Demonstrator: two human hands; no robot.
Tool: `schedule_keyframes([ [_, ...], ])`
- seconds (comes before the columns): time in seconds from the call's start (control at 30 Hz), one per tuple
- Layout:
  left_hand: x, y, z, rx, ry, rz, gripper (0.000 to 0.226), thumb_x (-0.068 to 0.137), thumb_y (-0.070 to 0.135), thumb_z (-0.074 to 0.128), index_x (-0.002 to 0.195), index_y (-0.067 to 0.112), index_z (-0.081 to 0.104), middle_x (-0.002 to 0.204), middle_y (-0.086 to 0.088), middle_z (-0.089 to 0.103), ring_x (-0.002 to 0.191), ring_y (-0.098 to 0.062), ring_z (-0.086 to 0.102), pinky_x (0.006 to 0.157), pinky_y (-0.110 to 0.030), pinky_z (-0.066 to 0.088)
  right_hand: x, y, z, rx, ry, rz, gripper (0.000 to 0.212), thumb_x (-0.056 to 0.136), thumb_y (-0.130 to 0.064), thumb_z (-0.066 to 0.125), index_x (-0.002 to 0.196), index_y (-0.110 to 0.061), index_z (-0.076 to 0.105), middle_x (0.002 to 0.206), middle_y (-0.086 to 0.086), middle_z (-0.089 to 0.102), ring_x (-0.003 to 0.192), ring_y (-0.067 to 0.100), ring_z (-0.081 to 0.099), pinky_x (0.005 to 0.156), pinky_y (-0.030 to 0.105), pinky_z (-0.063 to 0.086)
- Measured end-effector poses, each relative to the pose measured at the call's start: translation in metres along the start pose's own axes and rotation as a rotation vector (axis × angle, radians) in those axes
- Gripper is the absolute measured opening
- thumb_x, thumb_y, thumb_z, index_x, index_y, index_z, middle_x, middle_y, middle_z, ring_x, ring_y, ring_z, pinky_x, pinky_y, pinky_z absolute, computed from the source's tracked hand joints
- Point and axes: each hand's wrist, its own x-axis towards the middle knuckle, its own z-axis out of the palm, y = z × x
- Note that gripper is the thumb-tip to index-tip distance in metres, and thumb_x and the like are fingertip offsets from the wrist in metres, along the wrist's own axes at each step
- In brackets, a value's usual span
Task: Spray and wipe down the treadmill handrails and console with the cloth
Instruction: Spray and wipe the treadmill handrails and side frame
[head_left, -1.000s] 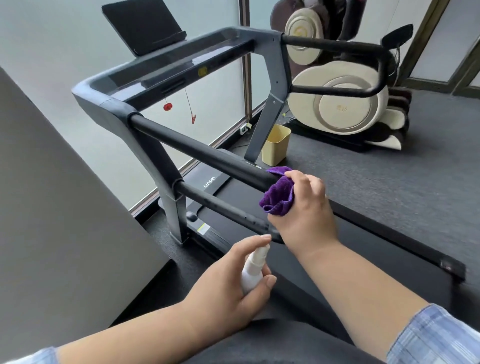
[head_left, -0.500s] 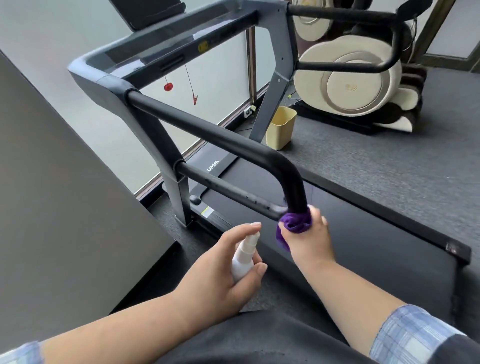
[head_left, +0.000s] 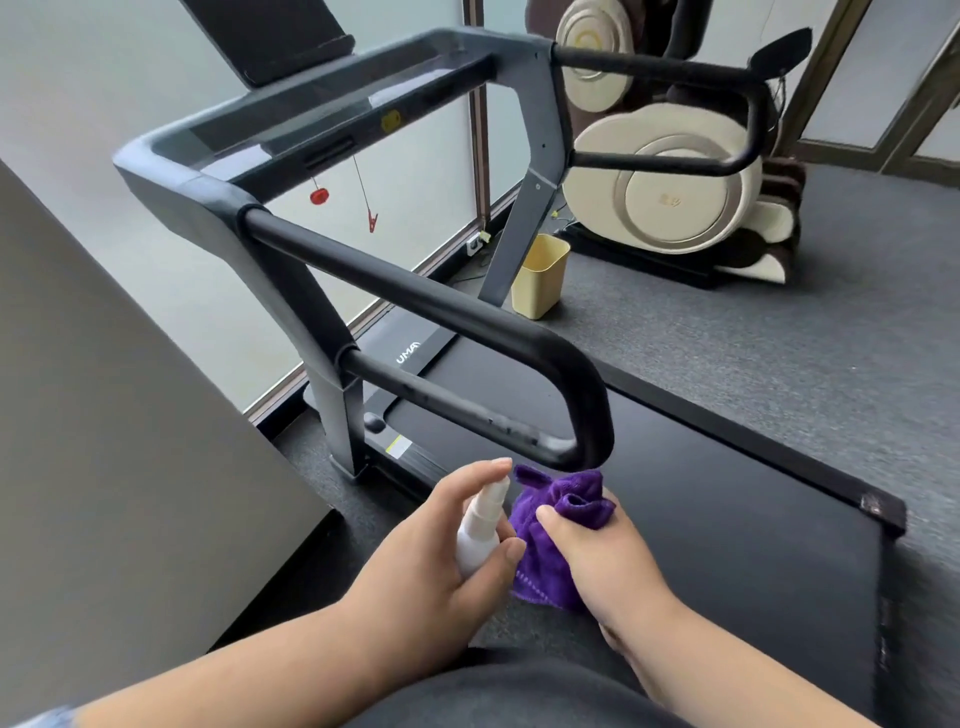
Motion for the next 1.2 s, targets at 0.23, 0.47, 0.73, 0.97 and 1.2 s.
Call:
schedule_keyframes([
  [0.23, 0.006, -0.029, -0.030, -0.083, -0.017, -0.071, 0.057, 0.087, 0.044, 0.061, 0.135, 0.058, 0.033, 0.097, 0.012, 0.065, 0.071, -0.012, 0.063, 0.068, -0.025, 0.052, -0.013, -0.038, 0.024, -0.028, -0.084, -0.073, 0.032, 0.081, -0.031, 0.077, 0.097, -0.055, 0.061, 0.095, -0.025, 0.072, 0.088, -0.005, 0.068, 0.079, 0.021, 0.053],
  [0.47, 0.029, -0.075, -0.086, 0.013, -0.163, -0.141, 0.060, 0.082, 0.057, 0.055, 0.132, 0.069, 0.024, 0.100, 0.023, 0.063, 0.085, -0.004, 0.063, 0.076, -0.027, 0.048, 0.002, -0.053, 0.076, 0.145, 0.025, -0.033, 0.034, 0.070, -0.031, 0.071, 0.103, -0.040, 0.068, 0.102, -0.003, 0.076, 0.099, 0.017, 0.073, 0.091, 0.043, 0.057],
  [0.73, 0.067, -0.132, -0.144, 0.156, -0.383, -0.080, 0.028, 0.081, 0.058, 0.047, 0.107, 0.047, 0.048, 0.093, 0.025, 0.062, 0.087, 0.001, 0.058, 0.074, -0.027, 0.048, 0.021, -0.071, 0.155, 0.501, 0.107, -0.020, 0.036, 0.077, -0.015, 0.064, 0.108, -0.032, 0.072, 0.113, 0.012, 0.074, 0.107, 0.030, 0.070, 0.093, 0.049, 0.056],
  [0.97, 0.098, -0.151, -0.141, 0.119, -0.621, -0.036, 0.019, 0.083, 0.044, 0.058, 0.100, 0.039, 0.051, 0.091, 0.016, 0.064, 0.084, -0.003, 0.059, 0.076, -0.032, 0.050, 0.010, -0.077, 0.178, 0.486, 0.340, -0.260, 0.048, 0.075, -0.016, 0.065, 0.119, -0.036, 0.066, 0.119, 0.008, 0.071, 0.116, 0.028, 0.065, 0.099, 0.042, 0.051],
  [1.2, 0.119, -0.134, -0.114, 0.118, -0.779, 0.044, 0.018, 0.089, 0.035, 0.063, 0.103, 0.030, 0.053, 0.094, 0.014, 0.061, 0.084, -0.009, 0.058, 0.079, -0.034, 0.050, 0.037, -0.076, 0.124, -0.777, 0.670, -0.810, 0.078, 0.074, -0.020, 0.083, 0.142, -0.009, 0.046, 0.142, 0.021, 0.042, 0.136, 0.027, 0.043, 0.118, 0.032, 0.030],
])
